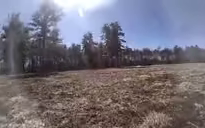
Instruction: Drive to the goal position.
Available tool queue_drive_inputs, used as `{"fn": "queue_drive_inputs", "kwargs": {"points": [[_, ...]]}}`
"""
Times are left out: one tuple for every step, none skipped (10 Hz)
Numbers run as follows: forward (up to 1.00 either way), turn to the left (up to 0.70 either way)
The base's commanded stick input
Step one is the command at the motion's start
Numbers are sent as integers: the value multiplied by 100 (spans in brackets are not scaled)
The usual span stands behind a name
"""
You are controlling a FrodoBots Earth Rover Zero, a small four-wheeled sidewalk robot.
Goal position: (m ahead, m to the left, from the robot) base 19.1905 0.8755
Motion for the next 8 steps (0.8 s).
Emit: {"fn": "queue_drive_inputs", "kwargs": {"points": [[70,0],[70,0],[70,0],[70,0],[70,0],[70,0],[70,0],[70,0]]}}
